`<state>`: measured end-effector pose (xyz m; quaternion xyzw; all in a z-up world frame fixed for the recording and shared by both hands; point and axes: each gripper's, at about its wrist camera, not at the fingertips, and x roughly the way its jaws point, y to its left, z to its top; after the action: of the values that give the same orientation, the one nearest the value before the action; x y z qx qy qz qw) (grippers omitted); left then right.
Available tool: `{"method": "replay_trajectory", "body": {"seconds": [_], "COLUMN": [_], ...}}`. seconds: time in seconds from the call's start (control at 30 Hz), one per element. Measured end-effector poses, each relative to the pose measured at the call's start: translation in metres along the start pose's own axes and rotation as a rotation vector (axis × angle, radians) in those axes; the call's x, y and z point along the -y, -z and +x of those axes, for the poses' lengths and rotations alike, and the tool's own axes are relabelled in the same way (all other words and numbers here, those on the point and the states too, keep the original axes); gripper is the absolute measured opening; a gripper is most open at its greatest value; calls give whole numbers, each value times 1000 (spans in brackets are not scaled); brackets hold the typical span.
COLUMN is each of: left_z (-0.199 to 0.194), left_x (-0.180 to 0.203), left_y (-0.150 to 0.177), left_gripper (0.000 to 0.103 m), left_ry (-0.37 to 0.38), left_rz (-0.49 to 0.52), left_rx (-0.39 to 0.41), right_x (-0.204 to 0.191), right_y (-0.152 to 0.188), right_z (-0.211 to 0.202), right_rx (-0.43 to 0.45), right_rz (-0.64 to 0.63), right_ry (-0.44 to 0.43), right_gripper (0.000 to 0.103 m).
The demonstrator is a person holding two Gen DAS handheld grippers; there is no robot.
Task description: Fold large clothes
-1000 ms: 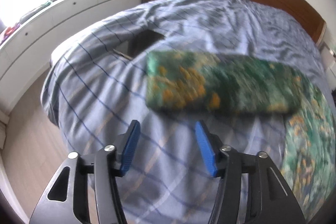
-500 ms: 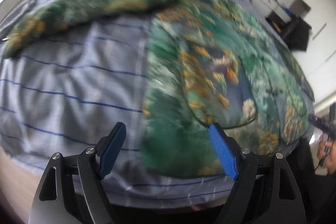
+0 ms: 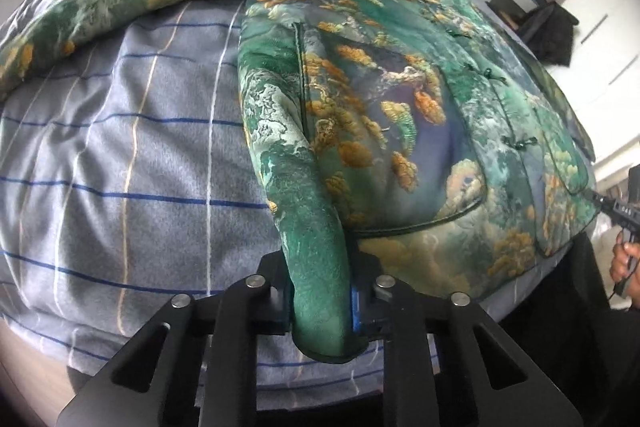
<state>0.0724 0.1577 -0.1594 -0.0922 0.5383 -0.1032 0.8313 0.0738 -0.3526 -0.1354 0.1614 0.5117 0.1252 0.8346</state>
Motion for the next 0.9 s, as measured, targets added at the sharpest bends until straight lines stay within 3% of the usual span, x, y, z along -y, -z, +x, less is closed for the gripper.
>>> {"method": "replay_trajectory", "body": {"seconds": [0.27,0.37,0.43,0.47,0.53,0.63,0.67,0.73,0.9], "left_z": [-7,1,-4,-10,-23,-53,-64,-81,-102], "left_x": [5,8,12,14,19,26,28,31,43], "left_y": [7,2,-1,-3,-3,-3,-6,-14,-41], "left_gripper": [18,32,47,52,75,96,98,100,101], "left_ry": [-48,-107,-143,-152,-174,-217,-230,-245,-249], "left_rz": [48,51,53,59,73,84,77,59,42], "left_rx": [10,19,52,76,137,257,301,366,424], "right_x": [-22,-15,-10,-8,-8,-9,-9,-9,-13], "right_y": [16,15,11,10,9,7,7,3,-7], "right_z": [-19,-14,-10,-11,-15,-30,-37,-53,-86], "right_rx": [2,19,33,41,62,101,122,165,267], "right_rz": [-66,-43,-5,1,2,-4,-7,-8,-61], "right_ry": [17,26,41,48,61,113,142,205,379], "right_gripper": [8,9,20,22,31,39,40,52,63]}}
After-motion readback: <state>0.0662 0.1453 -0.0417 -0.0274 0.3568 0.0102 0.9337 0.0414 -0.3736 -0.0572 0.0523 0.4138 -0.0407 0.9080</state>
